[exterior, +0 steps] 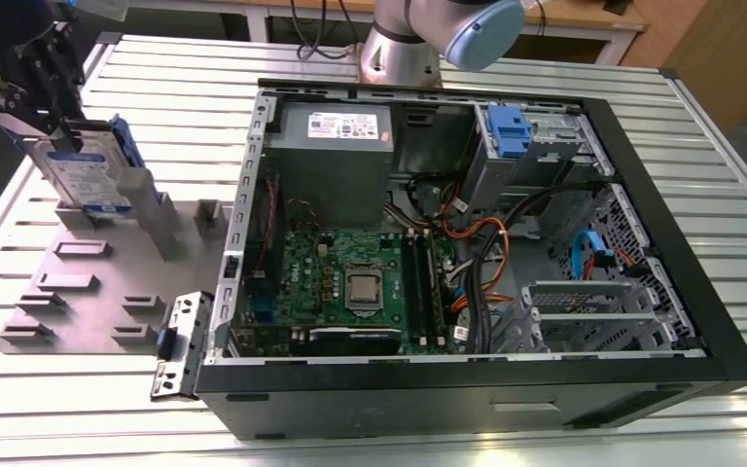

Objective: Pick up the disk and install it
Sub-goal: 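Pick up the disk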

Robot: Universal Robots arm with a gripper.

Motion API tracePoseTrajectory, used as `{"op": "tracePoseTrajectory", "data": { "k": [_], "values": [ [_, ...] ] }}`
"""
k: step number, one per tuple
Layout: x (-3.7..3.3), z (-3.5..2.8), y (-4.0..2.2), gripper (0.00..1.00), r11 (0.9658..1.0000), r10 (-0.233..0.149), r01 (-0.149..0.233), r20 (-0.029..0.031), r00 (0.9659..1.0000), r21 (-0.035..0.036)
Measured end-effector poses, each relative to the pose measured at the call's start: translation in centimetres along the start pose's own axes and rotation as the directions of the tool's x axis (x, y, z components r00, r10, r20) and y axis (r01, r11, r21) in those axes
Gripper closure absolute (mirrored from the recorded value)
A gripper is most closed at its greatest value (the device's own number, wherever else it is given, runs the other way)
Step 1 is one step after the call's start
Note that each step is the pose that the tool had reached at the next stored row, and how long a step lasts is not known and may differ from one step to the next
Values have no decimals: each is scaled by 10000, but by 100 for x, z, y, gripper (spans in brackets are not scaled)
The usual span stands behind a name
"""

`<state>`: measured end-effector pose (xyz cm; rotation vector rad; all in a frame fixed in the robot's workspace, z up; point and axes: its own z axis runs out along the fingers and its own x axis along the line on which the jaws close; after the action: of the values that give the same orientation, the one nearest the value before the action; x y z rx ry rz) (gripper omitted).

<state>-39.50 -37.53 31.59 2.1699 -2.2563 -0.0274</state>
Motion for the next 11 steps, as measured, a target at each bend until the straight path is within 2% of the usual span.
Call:
{"op": "tracePoseTrajectory", "data": {
  "k": [4,11],
  "values": [
    [0,-49,1,65,10000,0,0,0,10000,1],
    [0,-57,1,65,10000,0,0,1,10000,1]
  ]
}}
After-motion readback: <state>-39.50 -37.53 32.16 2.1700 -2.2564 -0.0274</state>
